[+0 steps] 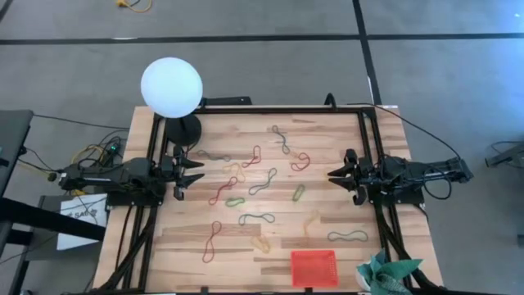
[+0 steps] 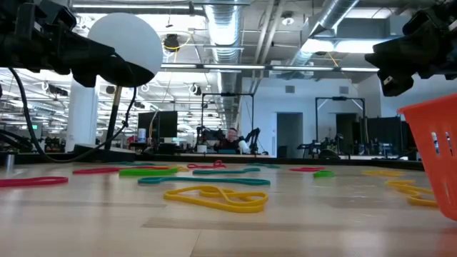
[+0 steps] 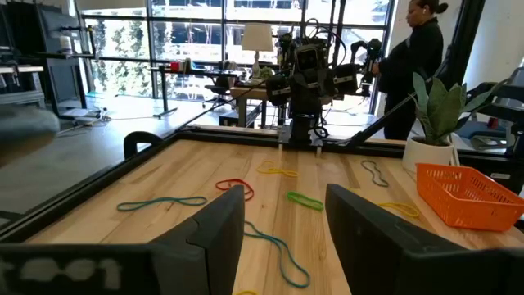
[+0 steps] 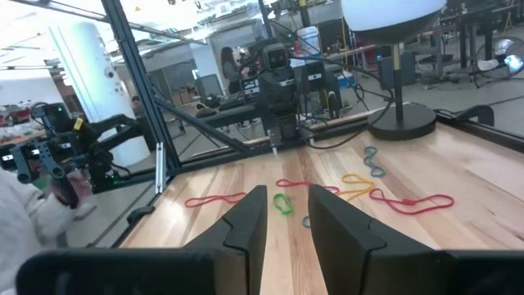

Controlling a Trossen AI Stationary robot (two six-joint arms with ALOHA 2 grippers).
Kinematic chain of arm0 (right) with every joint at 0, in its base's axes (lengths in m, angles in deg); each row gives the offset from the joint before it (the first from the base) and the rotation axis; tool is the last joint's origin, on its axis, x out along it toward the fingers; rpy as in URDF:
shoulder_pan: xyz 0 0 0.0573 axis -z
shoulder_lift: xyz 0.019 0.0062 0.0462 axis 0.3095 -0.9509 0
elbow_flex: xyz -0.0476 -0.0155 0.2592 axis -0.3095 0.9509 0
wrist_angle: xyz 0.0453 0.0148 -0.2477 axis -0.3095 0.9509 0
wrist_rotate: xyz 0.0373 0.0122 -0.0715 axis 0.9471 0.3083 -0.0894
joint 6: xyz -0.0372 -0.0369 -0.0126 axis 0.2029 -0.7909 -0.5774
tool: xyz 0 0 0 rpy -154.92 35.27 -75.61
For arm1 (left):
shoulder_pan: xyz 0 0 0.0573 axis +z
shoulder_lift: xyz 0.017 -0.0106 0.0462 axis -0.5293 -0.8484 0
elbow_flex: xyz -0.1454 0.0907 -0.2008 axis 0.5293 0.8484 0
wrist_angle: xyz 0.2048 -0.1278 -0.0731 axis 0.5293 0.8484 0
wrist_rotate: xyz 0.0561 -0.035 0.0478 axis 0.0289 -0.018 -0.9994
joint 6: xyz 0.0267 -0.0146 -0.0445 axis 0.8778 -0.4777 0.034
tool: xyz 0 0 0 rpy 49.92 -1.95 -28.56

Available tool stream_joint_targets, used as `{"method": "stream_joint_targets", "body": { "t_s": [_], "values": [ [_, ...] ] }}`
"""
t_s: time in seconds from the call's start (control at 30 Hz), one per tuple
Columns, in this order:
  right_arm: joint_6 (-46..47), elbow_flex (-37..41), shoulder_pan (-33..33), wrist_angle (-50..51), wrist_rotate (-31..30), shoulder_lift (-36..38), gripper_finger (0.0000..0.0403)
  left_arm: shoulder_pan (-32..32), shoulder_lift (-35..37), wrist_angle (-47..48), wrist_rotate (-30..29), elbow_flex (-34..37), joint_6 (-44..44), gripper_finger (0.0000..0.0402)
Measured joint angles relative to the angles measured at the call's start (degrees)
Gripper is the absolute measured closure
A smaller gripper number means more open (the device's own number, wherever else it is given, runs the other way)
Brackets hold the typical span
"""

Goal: Pick and place items into bin

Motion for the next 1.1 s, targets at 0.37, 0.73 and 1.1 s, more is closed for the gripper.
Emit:
{"method": "stream_joint_targets", "body": {
  "t_s": [0.37, 0.73, 1.1],
  "values": [
    [0.0, 0.0, 0.0, 0.0, 0.0, 0.0, 0.0316, 0.0, 0.0, -0.6, 0.0, 0.0, 0.0, 0.0239],
    [0.0, 0.0, 0.0, 0.0, 0.0, 0.0, 0.0316, 0.0, 0.0, -1.1, -3.4, 0.0, -4.6, 0.0239],
    [0.0, 0.0, 0.0, 0.0, 0.0, 0.0, 0.0316, 0.0, -0.4, -1.2, -9.3, 0.0, -4.8, 0.0239]
  ]
}}
